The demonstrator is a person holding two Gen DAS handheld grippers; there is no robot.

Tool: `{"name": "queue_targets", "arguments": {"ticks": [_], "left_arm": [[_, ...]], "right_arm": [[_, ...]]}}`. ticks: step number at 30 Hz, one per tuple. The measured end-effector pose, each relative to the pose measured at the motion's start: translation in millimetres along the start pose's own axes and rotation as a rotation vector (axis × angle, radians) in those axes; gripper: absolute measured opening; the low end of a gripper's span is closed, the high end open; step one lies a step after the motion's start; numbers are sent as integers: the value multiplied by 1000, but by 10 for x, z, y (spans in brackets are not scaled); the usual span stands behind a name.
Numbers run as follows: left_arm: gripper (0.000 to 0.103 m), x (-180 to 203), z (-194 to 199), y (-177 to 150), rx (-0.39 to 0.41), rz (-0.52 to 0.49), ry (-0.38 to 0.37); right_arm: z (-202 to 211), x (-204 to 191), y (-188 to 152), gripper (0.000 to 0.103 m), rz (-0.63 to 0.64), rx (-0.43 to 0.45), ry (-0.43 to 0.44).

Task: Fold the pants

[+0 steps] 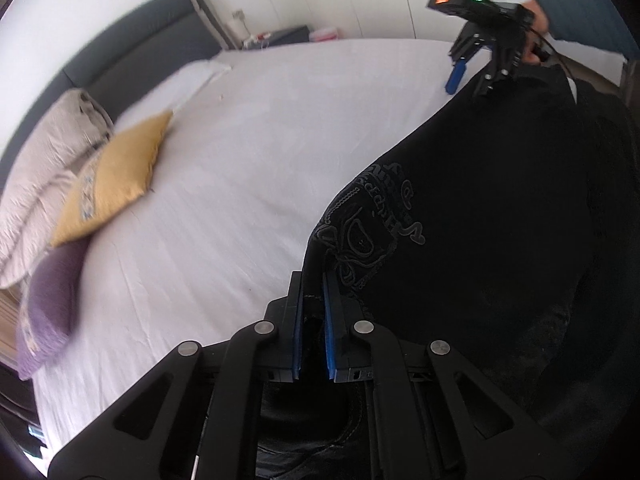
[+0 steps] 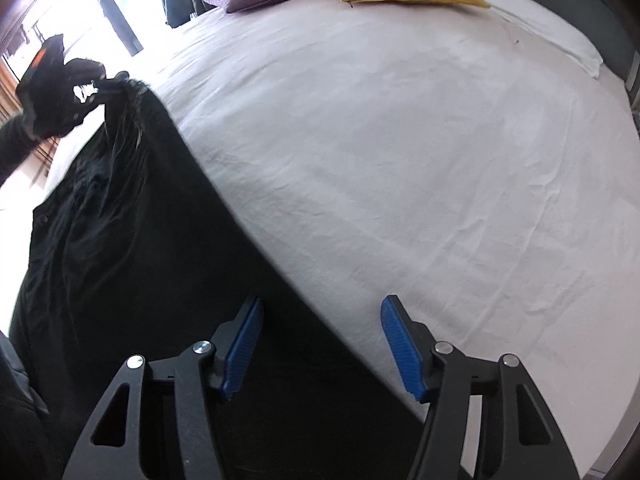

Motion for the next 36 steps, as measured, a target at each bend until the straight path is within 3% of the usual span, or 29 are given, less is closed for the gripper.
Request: {"name": "queue_targets", "arguments": {"ticks": [4, 6, 8, 11, 18, 26, 30, 36], "left_arm": [[7, 96, 141, -50, 25, 5, -4], [7, 108, 189, -66, 32, 13, -9], [7, 97, 192, -77, 37, 16, -11], [7, 76, 156, -43, 42, 20, -11], [7, 159, 423, 8, 64, 32, 0], [7, 420, 1036, -29, 113, 70, 19], [7, 685, 1406, -164, 130, 73, 23], [7, 1161, 1834, -563, 121, 85, 26]], "right_arm": [[-14, 69, -25, 56, 10, -41, 32], [0, 76, -47, 45, 8, -64, 53], [21, 78, -74, 28, 16, -93, 68], [60, 31, -128, 13, 29, -120, 63], [263, -177, -143, 7, 84, -113, -46], [902, -654, -199, 5, 156, -31, -198], [1226, -1005, -347, 5, 163, 12, -279], [1359, -1594, -565, 4, 137, 64, -352]]}}
Point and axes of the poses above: each gripper's, at about its wrist camera, not at the fingertips, and z roughly against the way its jaws point, x to its right, y to its top, the point moved 9 cm from there along -z, roughly the way its jaws point, and after that the axes turned 10 degrees about z, right-handed, at the moved point
